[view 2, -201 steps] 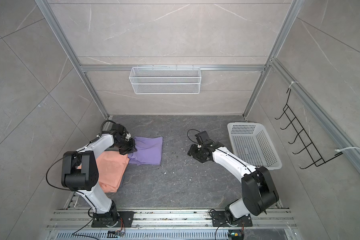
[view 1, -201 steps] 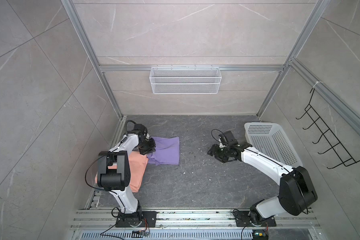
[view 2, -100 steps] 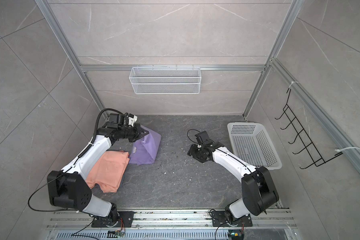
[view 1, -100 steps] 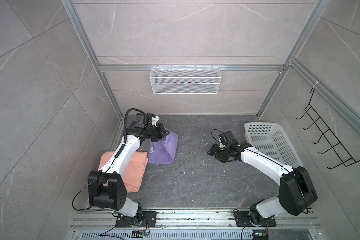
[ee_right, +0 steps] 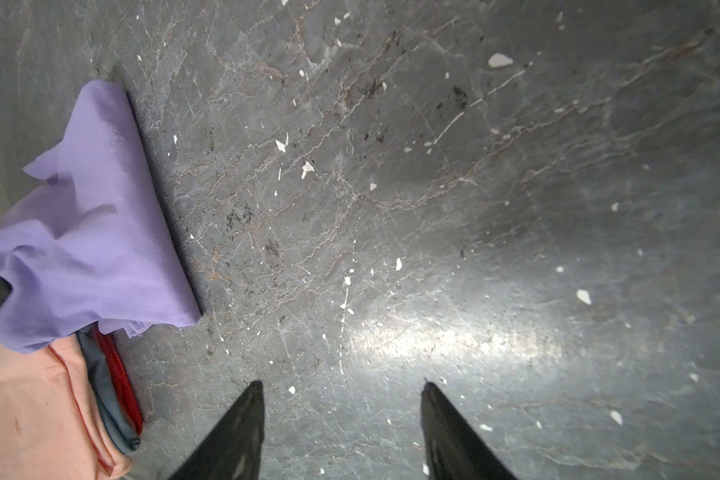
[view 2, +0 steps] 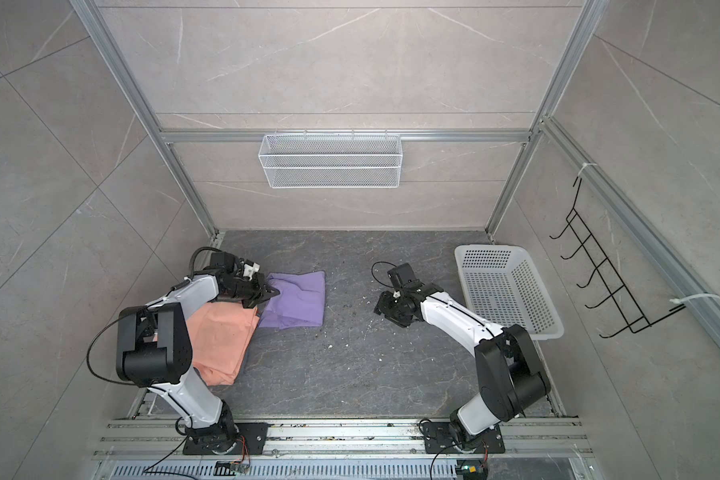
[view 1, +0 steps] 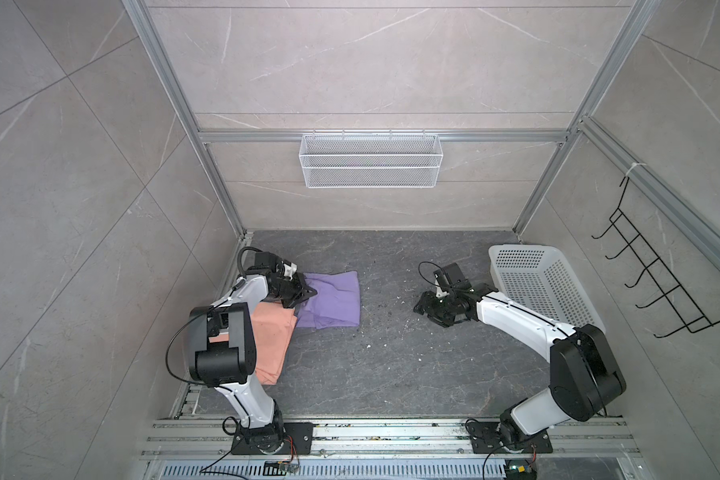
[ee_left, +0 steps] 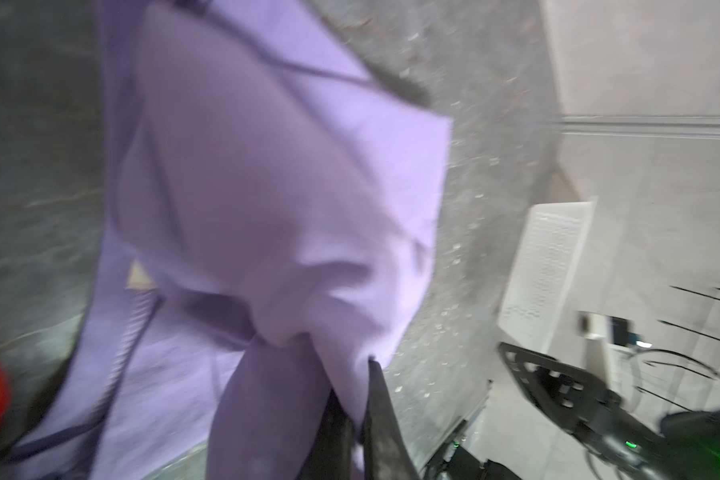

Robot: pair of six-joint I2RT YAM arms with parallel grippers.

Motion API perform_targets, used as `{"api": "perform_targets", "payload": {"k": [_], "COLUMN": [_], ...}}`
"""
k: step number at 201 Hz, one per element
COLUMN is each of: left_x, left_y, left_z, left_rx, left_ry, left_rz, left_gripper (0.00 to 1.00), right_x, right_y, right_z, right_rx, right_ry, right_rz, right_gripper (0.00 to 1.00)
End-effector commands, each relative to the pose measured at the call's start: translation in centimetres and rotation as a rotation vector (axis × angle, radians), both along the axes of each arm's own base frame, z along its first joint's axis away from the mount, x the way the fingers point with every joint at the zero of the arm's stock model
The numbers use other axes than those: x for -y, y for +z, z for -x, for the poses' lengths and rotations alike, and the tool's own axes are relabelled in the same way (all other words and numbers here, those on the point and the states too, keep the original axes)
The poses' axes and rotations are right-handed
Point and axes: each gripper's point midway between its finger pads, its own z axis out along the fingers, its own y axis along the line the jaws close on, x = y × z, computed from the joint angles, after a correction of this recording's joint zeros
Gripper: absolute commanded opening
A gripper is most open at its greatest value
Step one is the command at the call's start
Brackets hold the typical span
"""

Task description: Fold and stack the t-shirts

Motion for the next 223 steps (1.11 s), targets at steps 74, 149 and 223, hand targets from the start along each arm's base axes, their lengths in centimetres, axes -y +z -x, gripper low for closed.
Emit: {"api": "perform_targets", "payload": {"k": [74,149,223], "left_x": [-6.8,-7.0,4.5], "left_y": [-0.4,-4.8,-7.7], "left_z": [2.3,0.1,-1.3], "left_rx": [-0.049,-0.158,-0.194], "left_ry": [0.179,0.176,-0.005], "left_rz": [-0.421,-0.449,-0.309], "left_gripper": [0.39,0.43,0.25], "right_x": [-3.4,-5.8,-3.3], "right_y": [4.2,7.6,7.1], "right_z": [-3.8,-5.7,-5.8], "right_rx": [0.143,0.243,0.242], "right_ry": [0.105,0.156,0.100], "right_rz": [-0.080,-0.130,-0.054], "right_gripper": [0.61,0.62,0.62]}}
